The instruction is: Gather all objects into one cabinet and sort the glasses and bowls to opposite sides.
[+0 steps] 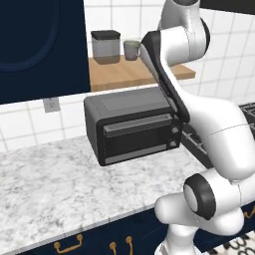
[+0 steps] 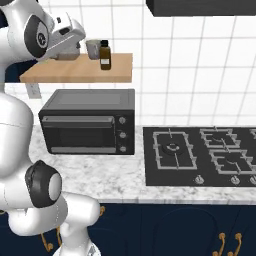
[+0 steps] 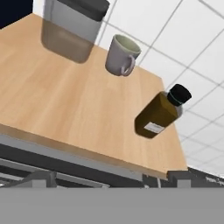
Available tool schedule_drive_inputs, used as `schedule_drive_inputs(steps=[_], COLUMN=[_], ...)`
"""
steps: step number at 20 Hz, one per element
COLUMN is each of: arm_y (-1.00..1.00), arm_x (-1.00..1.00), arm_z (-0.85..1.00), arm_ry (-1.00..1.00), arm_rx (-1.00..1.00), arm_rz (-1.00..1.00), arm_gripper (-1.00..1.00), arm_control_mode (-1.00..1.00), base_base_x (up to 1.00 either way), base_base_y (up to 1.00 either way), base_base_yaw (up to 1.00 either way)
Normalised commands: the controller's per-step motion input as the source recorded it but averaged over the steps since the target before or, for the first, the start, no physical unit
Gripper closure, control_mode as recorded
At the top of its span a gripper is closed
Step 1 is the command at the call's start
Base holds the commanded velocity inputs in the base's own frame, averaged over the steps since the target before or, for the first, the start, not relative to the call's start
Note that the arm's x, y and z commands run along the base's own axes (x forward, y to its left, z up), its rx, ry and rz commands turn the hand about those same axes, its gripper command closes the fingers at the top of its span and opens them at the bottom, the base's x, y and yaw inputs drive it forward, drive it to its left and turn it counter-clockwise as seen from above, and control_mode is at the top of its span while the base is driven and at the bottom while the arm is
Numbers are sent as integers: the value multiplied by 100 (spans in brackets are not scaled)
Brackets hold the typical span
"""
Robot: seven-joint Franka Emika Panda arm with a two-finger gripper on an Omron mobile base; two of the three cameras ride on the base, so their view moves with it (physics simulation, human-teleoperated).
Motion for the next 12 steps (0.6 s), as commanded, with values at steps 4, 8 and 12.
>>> schedule_drive_inputs(steps=[4,8,12], arm_y=[3,-17,3], arm_x=[31,73,14], arm_z=[-7,0,0], arm_ry=[-1,0,4], arm_rx=[12,34,3], arm_rz=[10,8,1], arm_gripper=[-100,-100,-100], arm_control_mode=[-100,-100,-100], base_base_x=[0,0,0], base_base_y=[0,0,0], base_base_yaw=[0,0,0])
